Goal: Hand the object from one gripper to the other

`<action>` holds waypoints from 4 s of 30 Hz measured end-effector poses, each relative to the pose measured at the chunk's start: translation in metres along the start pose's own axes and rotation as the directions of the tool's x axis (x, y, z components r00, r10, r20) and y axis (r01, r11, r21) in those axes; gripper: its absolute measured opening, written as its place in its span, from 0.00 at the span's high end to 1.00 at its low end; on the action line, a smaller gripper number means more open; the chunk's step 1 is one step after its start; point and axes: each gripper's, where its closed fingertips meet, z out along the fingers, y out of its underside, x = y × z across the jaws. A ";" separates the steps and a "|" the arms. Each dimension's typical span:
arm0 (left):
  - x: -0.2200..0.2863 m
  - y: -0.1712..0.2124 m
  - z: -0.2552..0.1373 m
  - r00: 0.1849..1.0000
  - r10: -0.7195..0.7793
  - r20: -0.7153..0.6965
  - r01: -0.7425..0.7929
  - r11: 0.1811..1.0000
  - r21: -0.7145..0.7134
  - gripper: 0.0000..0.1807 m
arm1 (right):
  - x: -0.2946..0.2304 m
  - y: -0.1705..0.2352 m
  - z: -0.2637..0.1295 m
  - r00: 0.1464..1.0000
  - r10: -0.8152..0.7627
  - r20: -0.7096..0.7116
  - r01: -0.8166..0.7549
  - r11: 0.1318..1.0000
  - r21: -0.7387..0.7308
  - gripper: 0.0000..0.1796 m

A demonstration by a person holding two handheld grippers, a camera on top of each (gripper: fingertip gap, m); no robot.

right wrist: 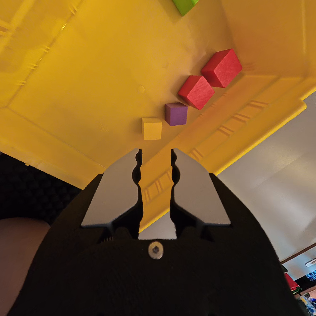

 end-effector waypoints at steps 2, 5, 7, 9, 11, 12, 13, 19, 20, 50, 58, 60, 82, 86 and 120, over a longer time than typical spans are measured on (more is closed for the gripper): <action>0.000 0.000 0.000 1.000 0.000 0.001 0.000 1.000 -0.003 0.80 | -0.001 -0.001 0.000 1.000 -0.001 0.002 0.001 1.000 -0.002 0.81; 0.000 0.000 0.001 1.000 0.006 0.006 -0.006 1.000 -0.004 0.80 | -0.003 -0.002 0.001 1.000 -0.011 0.005 0.011 1.000 -0.006 0.82; 0.000 0.001 0.001 1.000 0.001 0.009 -0.001 1.000 -0.014 0.80 | -0.004 -0.001 0.001 1.000 -0.015 0.006 0.015 1.000 -0.008 0.82; 0.000 0.001 0.002 1.000 0.005 0.013 -0.005 1.000 -0.018 0.79 | -0.004 -0.001 0.001 1.000 -0.012 0.007 0.012 1.000 -0.007 0.82; 0.000 0.002 0.002 1.000 0.001 0.012 0.000 1.000 -0.020 0.79 | -0.004 0.000 0.001 1.000 -0.010 0.008 0.010 1.000 -0.006 0.82; 0.000 0.002 0.003 1.000 0.001 0.011 -0.001 1.000 -0.019 0.79 | -0.004 0.000 0.001 1.000 -0.009 0.008 0.009 1.000 -0.008 0.82; 0.000 0.002 0.003 1.000 0.001 0.011 -0.001 1.000 -0.018 0.79 | -0.004 0.000 0.001 1.000 -0.008 0.009 0.009 1.000 -0.010 0.82; 0.000 0.006 0.006 1.000 0.003 0.010 -0.002 0.999 -0.046 0.79 | -0.006 0.001 0.004 1.000 -0.015 0.019 0.015 1.000 -0.025 0.82; 0.000 0.005 0.006 1.000 0.008 0.014 -0.008 0.999 -0.042 0.79 | -0.006 0.001 0.004 1.000 -0.015 0.020 0.016 1.000 -0.025 0.82; 0.068 -0.159 -0.188 0.993 0.085 -0.080 0.002 0.667 0.745 0.81 | -0.010 -0.080 -0.077 0.966 -0.092 -0.243 0.183 0.905 0.385 0.83; 0.136 -0.206 -0.237 0.919 0.253 -0.303 0.178 0.419 0.890 0.81 | -0.137 -0.194 -0.223 0.933 -0.358 0.042 -0.003 0.109 0.994 0.73; 0.149 -0.209 -0.244 0.892 0.298 -0.341 0.208 0.399 0.893 0.81 | -0.151 -0.199 -0.239 0.898 -0.420 0.130 -0.141 0.004 0.990 0.71; 0.178 -0.226 -0.242 0.888 0.311 -0.338 0.206 0.388 0.898 0.81 | -0.172 -0.193 -0.269 0.732 -0.595 0.332 -0.509 -0.154 0.847 0.82; 0.179 -0.227 -0.239 0.886 0.307 -0.348 0.210 0.403 0.891 0.81 | -0.171 -0.193 -0.269 0.764 -0.575 0.294 -0.467 -0.178 0.866 0.82; 0.156 -0.216 -0.207 0.962 0.198 -0.187 0.046 0.561 0.827 0.80 | -0.021 -0.052 -0.013 0.949 -0.019 0.316 -0.110 0.916 0.386 0.82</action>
